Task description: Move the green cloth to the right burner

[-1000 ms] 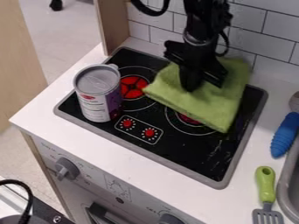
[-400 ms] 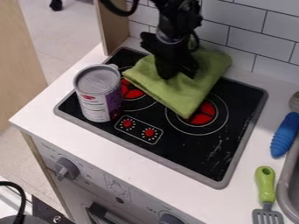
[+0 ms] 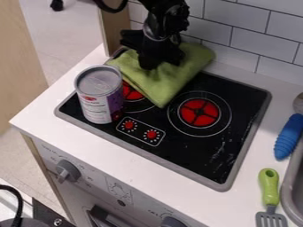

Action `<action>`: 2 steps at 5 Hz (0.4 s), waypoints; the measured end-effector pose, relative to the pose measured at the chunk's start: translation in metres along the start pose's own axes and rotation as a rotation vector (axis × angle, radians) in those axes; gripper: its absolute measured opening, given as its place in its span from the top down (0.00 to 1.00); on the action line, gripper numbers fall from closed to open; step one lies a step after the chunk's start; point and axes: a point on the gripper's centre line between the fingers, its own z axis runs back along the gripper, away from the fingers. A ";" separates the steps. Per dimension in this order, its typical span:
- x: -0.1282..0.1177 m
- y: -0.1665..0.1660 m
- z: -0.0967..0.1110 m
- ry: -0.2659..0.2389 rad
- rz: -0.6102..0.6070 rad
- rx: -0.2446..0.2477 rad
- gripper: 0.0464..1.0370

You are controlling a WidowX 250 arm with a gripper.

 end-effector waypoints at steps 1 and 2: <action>0.003 0.007 -0.006 0.011 0.071 0.041 0.99; 0.007 0.010 -0.008 0.013 0.106 0.064 0.99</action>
